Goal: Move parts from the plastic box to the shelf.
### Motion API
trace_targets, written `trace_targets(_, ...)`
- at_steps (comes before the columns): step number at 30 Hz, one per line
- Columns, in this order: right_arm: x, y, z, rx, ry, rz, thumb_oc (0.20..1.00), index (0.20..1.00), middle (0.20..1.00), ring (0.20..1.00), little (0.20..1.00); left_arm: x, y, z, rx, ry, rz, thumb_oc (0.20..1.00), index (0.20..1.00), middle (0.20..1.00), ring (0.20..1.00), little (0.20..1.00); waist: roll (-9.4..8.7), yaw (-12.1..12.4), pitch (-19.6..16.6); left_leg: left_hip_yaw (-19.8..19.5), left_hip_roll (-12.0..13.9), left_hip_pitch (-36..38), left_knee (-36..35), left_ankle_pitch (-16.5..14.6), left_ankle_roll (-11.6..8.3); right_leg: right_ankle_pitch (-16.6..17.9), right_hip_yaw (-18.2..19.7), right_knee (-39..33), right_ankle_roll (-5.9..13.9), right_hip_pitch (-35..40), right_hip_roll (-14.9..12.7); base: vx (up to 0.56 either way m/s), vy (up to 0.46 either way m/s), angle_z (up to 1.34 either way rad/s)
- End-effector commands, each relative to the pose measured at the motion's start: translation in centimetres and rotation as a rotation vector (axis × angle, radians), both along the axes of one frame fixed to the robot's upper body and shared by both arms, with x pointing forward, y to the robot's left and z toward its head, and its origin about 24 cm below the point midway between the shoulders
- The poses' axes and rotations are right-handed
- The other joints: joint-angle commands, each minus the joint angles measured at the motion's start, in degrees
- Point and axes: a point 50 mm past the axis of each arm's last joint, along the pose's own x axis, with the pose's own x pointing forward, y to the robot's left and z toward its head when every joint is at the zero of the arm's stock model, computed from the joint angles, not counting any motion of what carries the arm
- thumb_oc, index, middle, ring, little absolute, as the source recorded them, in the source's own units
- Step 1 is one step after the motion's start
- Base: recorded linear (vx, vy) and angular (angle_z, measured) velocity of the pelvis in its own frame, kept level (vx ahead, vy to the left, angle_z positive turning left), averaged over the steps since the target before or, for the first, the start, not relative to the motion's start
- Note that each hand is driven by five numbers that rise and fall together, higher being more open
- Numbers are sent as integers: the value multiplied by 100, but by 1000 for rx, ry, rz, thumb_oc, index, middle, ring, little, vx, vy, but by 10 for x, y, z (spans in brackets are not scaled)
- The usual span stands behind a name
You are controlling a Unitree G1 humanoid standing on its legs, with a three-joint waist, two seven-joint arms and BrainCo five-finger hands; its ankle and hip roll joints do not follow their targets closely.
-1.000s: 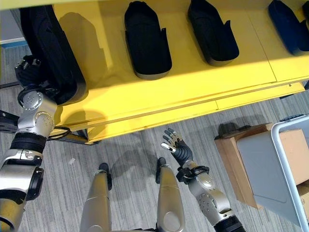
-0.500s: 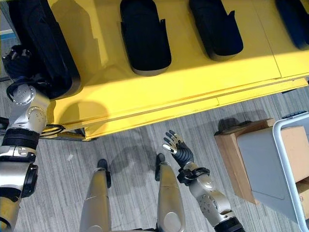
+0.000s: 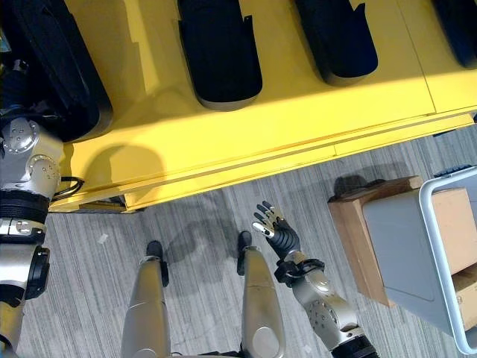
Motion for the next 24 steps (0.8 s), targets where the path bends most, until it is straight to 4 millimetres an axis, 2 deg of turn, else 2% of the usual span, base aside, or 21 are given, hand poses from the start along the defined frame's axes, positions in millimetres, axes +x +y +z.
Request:
trace_targets(1, 0, -14, 16, 15, -80, -30, 1000, 1000, 1000, 1000, 1000, 1, 6, 2, 0, 7, 14, 200, 200, 200, 200, 200, 27, 10, -182, 53, 12, -26, -138, -47, 277, -304, 136, -223, 92, 307, -236, 0, 0, 0)
trace_targets(4, 0, -15, 15, 8, -78, -32, 1000, 1000, 1000, 1000, 1000, 2, 4, 0, -12, 6, 2, 200, 200, 200, 200, 200, 31, 7, -201, 60, 21, -44, -96, -76, 278, -295, 147, -191, 86, 269, -239, 0, 0, 0)
trace_targets(5, 0, -15, 15, 8, -78, -32, 1000, 1000, 1000, 1000, 1000, 2, 4, 0, -12, 6, 2, 385, 385, 385, 385, 385, 31, 7, -202, 60, 21, -44, -97, -76, 278, -295, 147, -190, 86, 269, -239, 0, 0, 0)
trace_targets(6, 0, -16, 15, 7, -78, -32, 1000, 1000, 1000, 1000, 1000, 2, 3, 1, -17, -2, -2, 1000, 1000, 1000, 1000, 1000, 42, 0, -212, 66, 19, -42, -94, -86, 275, -297, 149, -174, 88, 262, -241, 0, 0, 0)
trace_targets(24, 0, -24, 15, -31, -82, -36, 1000, 1000, 1000, 1000, 1000, 0, 4, 6, 18, -11, -14, 1000, 1000, 1000, 1000, 1000, 151, -13, -344, 99, 17, 56, -153, -74, 234, -292, 189, -151, 92, 290, -244, 0, 1, -1)
